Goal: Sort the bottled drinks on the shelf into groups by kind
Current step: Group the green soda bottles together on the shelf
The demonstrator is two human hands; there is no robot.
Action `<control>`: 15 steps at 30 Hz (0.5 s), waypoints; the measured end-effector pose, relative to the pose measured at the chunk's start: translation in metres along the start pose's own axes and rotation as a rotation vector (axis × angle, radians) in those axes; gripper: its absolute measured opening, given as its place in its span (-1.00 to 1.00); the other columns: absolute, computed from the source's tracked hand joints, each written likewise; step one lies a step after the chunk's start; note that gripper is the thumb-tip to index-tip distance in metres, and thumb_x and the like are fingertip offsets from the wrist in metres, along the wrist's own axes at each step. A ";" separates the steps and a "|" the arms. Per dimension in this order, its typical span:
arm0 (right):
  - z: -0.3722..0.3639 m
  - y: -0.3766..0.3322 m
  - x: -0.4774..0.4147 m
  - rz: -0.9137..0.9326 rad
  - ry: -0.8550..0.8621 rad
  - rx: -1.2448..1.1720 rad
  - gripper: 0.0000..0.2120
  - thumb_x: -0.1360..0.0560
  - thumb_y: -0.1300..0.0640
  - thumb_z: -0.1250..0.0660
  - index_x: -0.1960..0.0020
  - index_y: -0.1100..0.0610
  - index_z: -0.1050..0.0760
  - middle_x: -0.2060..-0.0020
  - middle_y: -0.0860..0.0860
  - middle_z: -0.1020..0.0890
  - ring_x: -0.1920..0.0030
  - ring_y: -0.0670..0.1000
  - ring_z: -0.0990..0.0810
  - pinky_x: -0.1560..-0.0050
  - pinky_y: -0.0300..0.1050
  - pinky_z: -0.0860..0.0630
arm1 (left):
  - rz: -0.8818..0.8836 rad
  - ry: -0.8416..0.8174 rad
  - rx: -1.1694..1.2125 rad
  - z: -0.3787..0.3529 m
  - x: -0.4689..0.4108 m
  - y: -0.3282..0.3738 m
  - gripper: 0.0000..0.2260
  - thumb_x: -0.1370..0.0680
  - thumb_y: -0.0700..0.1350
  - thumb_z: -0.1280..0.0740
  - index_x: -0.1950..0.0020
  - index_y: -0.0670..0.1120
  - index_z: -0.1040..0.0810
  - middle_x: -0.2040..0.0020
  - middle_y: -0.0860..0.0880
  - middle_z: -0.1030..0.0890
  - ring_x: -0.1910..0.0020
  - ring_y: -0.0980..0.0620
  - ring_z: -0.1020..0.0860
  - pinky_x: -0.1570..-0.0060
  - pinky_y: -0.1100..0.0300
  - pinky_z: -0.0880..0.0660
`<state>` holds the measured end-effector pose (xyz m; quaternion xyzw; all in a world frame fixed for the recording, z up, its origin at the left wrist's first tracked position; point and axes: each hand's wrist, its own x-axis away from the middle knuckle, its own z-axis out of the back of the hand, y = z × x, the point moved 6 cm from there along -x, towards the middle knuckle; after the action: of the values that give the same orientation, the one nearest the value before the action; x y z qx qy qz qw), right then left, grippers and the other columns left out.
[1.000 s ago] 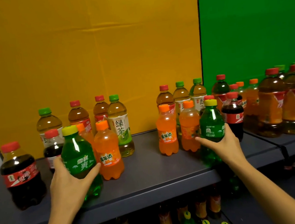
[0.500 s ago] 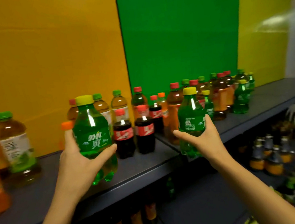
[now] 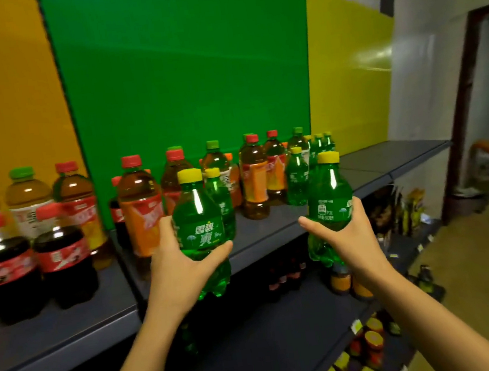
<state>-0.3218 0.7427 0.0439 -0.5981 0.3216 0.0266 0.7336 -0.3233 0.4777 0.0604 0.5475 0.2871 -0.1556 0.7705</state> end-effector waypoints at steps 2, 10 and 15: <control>0.016 0.014 -0.018 -0.017 0.023 0.004 -0.38 -0.27 -0.01 -0.53 -0.20 0.03 -0.28 0.04 -0.18 -0.49 0.00 -0.16 -0.52 0.05 -0.13 -0.50 | 0.001 -0.031 0.016 -0.035 -0.011 0.001 -0.42 -0.26 -0.11 -0.56 -0.14 0.03 -0.32 0.04 0.23 -0.51 0.06 0.30 -0.49 0.16 0.40 -0.39; 0.062 0.076 -0.108 -0.022 0.064 0.059 -0.32 -0.27 -0.05 -0.51 -0.25 0.05 -0.25 0.01 -0.18 -0.48 -0.02 -0.16 -0.51 -0.01 -0.10 -0.51 | -0.021 -0.140 0.074 -0.181 -0.071 -0.008 -0.45 -0.27 -0.05 -0.55 -0.12 0.05 -0.33 0.02 0.16 -0.56 0.03 0.22 -0.55 0.17 0.42 -0.46; 0.088 0.109 -0.179 -0.018 0.063 0.089 -0.36 -0.27 -0.03 -0.52 -0.20 0.02 -0.24 0.01 -0.18 -0.50 -0.02 -0.16 -0.52 -0.06 -0.10 -0.51 | -0.061 -0.174 0.112 -0.266 -0.113 -0.012 -0.43 -0.26 -0.06 -0.56 -0.14 0.03 -0.33 0.00 0.17 -0.55 0.00 0.26 -0.53 0.14 0.49 -0.45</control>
<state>-0.4706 0.9143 0.0468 -0.5685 0.3398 -0.0130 0.7491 -0.4912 0.7129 0.0584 0.5653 0.2265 -0.2417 0.7554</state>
